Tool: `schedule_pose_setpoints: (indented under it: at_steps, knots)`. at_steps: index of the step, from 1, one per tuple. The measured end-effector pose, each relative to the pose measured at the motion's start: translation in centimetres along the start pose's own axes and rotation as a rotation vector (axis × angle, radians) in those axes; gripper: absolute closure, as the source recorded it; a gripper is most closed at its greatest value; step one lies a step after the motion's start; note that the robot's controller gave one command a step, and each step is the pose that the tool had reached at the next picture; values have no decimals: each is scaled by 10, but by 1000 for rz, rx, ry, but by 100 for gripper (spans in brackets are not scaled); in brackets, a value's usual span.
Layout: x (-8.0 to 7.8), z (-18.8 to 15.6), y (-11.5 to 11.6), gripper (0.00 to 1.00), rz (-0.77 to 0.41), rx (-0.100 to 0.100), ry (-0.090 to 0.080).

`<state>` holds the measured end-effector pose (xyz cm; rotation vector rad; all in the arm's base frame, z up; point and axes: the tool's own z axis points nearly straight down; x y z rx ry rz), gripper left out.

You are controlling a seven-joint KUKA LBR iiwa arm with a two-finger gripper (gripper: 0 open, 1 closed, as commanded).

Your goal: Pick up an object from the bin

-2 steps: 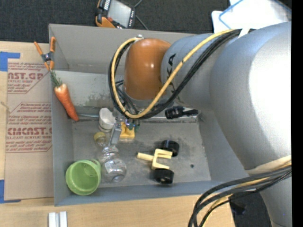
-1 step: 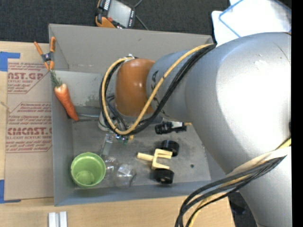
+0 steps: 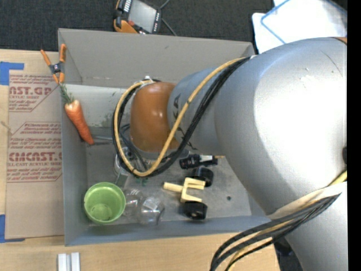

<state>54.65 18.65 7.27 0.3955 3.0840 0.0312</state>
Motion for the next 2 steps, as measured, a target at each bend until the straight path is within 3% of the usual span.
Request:
schedule_pose_setpoints:
  at_steps: [1,2]
  knots:
    - [0,0,0,100,0,0,0]
    - [3,-23,-1,100,0,6,11]
